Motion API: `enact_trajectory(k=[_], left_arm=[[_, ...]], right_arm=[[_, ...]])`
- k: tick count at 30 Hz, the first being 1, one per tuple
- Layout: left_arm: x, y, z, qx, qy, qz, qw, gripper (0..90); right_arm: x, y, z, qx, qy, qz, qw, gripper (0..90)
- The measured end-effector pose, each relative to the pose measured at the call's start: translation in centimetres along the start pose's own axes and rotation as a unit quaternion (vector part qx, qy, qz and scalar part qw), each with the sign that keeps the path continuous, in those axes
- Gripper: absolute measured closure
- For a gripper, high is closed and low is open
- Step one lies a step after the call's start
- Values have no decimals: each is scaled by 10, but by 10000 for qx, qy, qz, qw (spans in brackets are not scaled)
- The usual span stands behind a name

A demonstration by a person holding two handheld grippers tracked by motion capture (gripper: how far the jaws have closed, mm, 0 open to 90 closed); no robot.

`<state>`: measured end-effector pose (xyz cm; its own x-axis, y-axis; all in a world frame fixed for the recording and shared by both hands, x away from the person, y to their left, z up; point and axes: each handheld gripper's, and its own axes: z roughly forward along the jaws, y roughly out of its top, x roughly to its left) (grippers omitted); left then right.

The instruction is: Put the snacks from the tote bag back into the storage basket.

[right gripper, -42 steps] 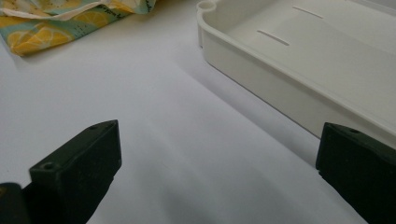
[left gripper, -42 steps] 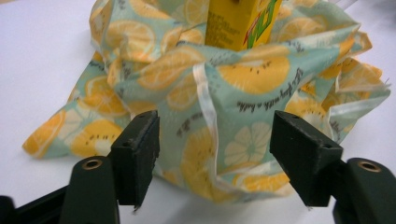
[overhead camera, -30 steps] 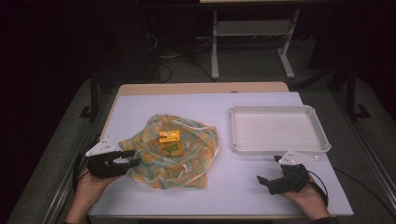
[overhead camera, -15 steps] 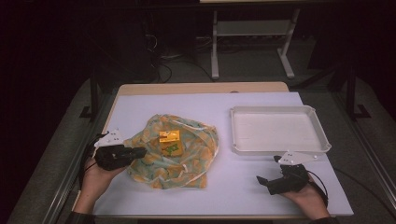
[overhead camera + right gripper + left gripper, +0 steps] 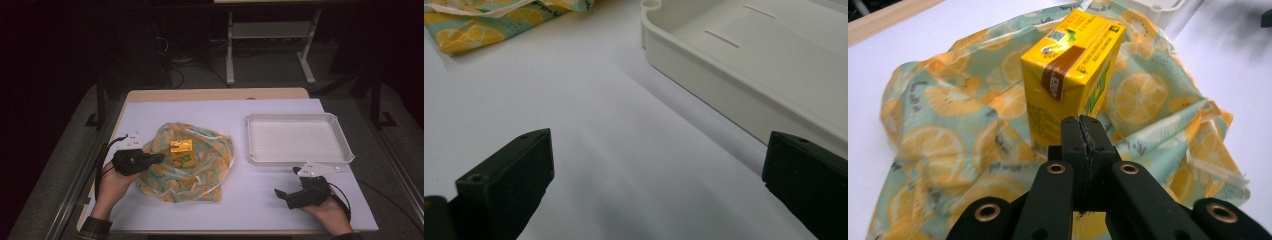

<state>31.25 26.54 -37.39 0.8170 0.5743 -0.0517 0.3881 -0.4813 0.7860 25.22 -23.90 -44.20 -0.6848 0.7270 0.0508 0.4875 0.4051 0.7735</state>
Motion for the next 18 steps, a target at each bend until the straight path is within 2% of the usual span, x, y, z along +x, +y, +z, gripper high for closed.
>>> enact_trajectory(k=[8,9,18], left_arm=[[5,3,9,-44,-101,-168,9998,896],[6,4,11,5,-100,-93,9999,896],[8,4,18,31,-103,-94,9999,896]], right_arm=[[0,0,0,2,13,7,10000,0],[1,0,0,-6,3,-11,10000,0],[1,0,0,-13,27,-21,10000,0]])
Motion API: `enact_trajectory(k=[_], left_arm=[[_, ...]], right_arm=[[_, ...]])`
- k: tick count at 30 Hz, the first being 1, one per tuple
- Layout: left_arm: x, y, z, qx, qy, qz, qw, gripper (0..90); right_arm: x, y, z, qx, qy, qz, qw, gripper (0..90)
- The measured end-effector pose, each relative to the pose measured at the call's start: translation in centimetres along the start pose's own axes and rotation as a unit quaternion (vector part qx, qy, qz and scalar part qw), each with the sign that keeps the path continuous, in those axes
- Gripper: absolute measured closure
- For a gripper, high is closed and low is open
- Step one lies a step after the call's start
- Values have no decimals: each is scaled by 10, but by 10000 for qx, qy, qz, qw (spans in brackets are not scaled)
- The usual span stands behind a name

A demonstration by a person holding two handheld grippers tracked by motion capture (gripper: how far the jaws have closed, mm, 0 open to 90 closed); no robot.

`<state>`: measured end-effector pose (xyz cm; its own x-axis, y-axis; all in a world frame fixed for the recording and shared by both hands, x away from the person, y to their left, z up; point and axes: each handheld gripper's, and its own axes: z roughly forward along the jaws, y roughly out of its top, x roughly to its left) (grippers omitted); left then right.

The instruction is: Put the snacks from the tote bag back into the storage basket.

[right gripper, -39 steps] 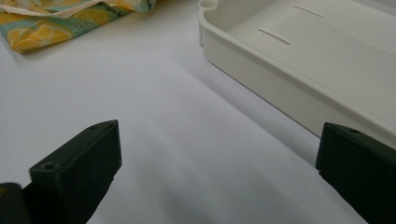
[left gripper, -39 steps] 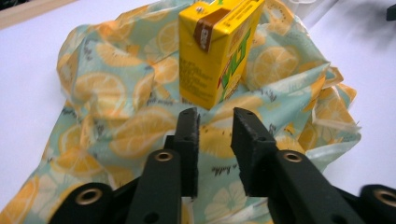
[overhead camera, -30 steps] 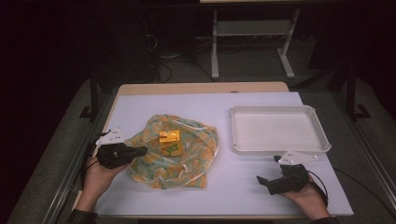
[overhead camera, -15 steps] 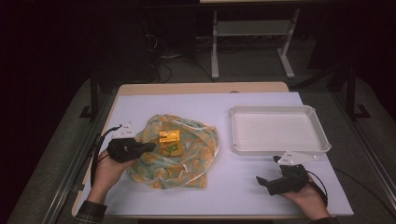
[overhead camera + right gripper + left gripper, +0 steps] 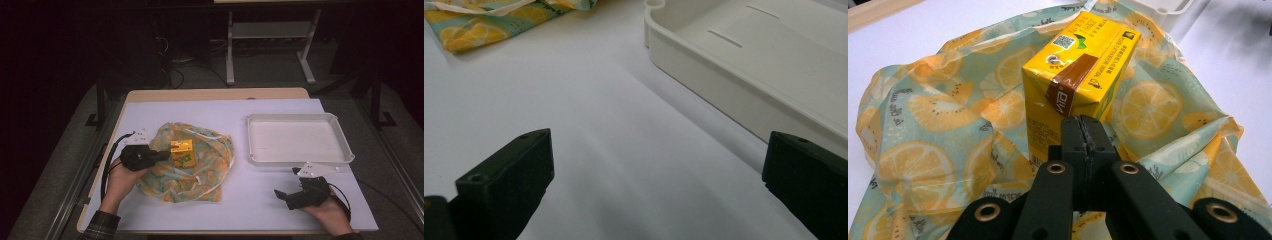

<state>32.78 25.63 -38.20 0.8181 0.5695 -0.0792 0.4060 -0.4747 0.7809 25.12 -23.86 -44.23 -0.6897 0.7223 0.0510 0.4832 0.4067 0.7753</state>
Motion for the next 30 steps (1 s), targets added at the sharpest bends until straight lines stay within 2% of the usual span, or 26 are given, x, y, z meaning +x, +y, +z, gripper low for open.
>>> enact_trajectory(k=[11,30], left_arm=[[-4,1,4,41,-90,9,10000,896],[-17,8,13,107,-257,211,9994,896]], right_arm=[[1,0,1,8,-16,19,10000,0],[1,0,1,-29,-45,-19,10000,0]])
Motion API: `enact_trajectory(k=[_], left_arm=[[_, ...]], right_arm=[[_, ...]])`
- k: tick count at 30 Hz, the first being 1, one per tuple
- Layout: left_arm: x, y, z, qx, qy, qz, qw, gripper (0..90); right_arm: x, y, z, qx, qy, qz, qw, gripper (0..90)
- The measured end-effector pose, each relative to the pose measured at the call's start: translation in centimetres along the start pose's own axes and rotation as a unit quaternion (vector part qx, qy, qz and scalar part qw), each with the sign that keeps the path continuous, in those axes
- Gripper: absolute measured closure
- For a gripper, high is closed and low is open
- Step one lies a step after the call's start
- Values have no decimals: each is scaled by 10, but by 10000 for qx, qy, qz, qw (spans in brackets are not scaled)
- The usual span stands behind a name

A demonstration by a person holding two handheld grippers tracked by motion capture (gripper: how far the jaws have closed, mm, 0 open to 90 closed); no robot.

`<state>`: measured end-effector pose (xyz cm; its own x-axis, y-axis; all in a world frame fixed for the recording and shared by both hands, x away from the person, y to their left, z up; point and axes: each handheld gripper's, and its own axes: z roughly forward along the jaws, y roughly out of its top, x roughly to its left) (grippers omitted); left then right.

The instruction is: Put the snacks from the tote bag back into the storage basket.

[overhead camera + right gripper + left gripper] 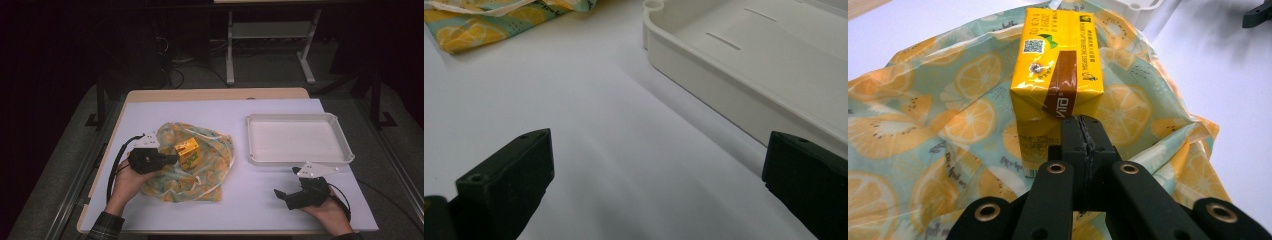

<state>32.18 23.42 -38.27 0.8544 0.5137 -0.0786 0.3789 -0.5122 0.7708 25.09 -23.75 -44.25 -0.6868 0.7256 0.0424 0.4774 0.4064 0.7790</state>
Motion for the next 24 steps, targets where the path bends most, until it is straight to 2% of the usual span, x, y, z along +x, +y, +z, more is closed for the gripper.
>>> enact_trajectory(k=[7,20,23,24], left_arm=[[-5,2,4,39,-52,77,9999,896],[-8,3,6,104,-89,61,9999,885],[-10,3,3,111,-62,-9,9999,849],[-10,4,0,111,-36,-89,9999,833]], right_arm=[[0,0,0,-10,7,-1,10000,0],[0,-1,0,7,-7,-19,10000,0],[0,-1,0,11,-9,-40,10000,0],[0,-1,-1,23,-3,-9,10000,0]])
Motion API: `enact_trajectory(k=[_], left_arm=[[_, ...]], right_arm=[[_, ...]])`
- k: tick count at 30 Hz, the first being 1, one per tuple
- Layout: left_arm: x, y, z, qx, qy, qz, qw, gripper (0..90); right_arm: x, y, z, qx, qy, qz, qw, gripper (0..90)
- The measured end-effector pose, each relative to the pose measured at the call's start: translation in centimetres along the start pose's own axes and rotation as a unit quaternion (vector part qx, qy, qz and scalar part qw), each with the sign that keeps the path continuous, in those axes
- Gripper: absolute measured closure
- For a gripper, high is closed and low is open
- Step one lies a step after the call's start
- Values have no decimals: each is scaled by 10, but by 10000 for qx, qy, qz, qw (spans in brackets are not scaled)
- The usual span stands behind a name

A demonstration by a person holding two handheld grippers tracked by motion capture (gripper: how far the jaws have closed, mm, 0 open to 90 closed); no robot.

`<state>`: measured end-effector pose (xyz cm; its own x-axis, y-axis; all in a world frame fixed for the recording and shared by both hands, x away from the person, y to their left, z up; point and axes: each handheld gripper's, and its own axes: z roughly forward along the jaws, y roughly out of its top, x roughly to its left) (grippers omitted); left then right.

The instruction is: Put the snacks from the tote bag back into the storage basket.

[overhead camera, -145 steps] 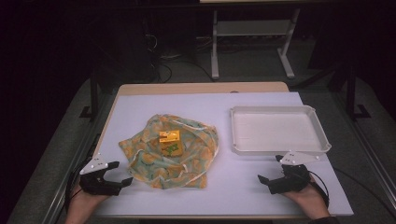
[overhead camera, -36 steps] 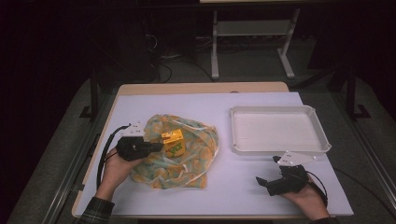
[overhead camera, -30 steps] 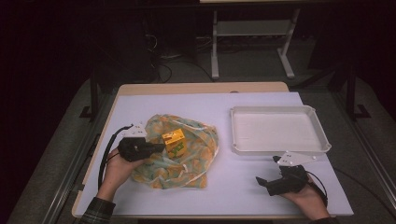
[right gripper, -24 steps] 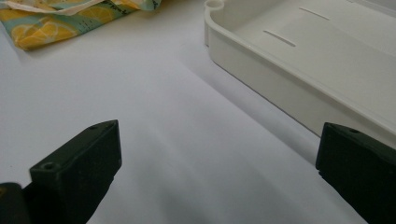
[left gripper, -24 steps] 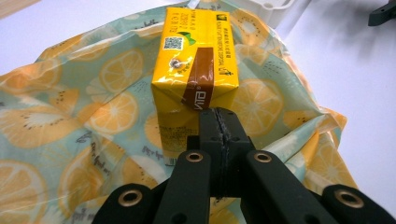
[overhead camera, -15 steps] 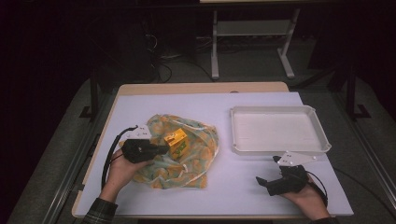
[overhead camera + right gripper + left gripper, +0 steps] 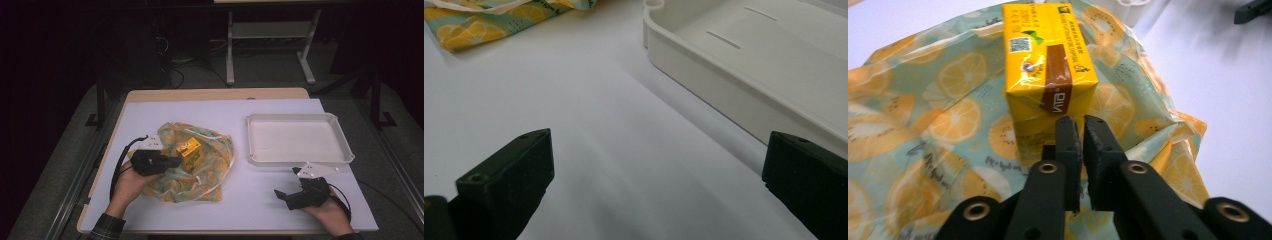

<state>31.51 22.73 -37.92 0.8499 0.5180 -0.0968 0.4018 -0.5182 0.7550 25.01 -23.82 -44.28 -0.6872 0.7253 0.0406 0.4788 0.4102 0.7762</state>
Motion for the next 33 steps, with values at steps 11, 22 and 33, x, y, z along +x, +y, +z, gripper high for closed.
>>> enact_trajectory(k=[11,22,33], left_arm=[[-3,5,-10,180,138,-261,9994,583],[2,23,-6,449,215,-184,9986,339],[5,48,-2,796,266,-81,9964,287]], right_arm=[[0,0,0,20,0,28,10000,0],[4,0,0,-1,31,-43,10000,0],[5,0,0,21,47,-74,10000,0]])
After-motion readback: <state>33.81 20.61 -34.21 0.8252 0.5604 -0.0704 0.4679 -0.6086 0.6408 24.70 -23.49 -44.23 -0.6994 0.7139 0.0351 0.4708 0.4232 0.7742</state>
